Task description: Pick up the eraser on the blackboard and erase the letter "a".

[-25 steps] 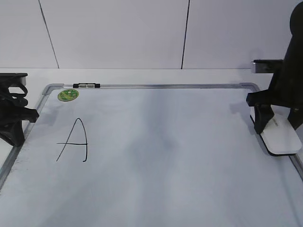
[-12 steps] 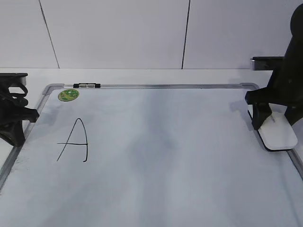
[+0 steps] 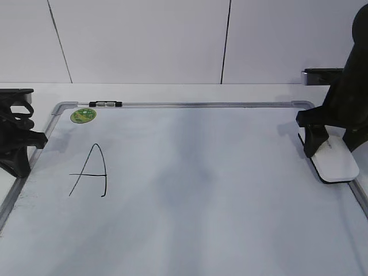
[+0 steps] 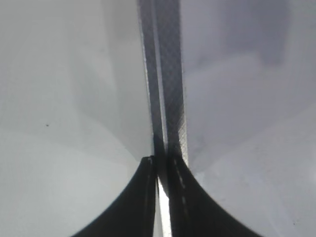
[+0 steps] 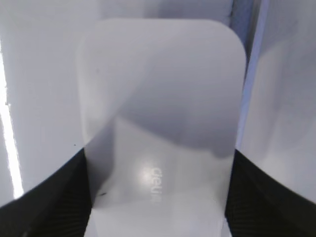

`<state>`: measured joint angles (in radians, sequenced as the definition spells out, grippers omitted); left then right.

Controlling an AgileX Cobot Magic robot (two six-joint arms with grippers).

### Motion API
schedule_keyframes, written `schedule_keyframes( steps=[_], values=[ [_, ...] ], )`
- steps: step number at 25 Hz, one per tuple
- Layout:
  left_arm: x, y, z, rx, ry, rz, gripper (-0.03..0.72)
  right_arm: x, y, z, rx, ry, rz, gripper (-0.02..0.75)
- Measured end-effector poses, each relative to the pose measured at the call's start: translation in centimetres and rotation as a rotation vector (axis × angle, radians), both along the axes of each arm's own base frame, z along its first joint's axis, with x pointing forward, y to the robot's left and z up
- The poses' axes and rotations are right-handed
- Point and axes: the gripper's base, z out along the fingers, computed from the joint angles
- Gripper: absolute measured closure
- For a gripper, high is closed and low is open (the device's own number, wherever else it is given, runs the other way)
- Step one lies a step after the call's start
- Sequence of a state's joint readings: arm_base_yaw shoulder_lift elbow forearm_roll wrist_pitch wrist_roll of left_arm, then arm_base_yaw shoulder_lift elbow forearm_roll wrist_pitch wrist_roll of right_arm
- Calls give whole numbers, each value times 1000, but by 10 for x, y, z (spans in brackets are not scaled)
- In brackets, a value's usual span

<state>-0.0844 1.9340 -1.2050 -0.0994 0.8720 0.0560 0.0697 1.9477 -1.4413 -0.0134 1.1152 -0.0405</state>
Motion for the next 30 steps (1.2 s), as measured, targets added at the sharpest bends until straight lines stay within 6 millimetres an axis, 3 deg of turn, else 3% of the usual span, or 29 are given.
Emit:
schedule_keyframes(
  steps=[30],
  values=[
    [0,0,0,0,0,0,659,1,0,-6,-1,-10,8,189]
  ],
)
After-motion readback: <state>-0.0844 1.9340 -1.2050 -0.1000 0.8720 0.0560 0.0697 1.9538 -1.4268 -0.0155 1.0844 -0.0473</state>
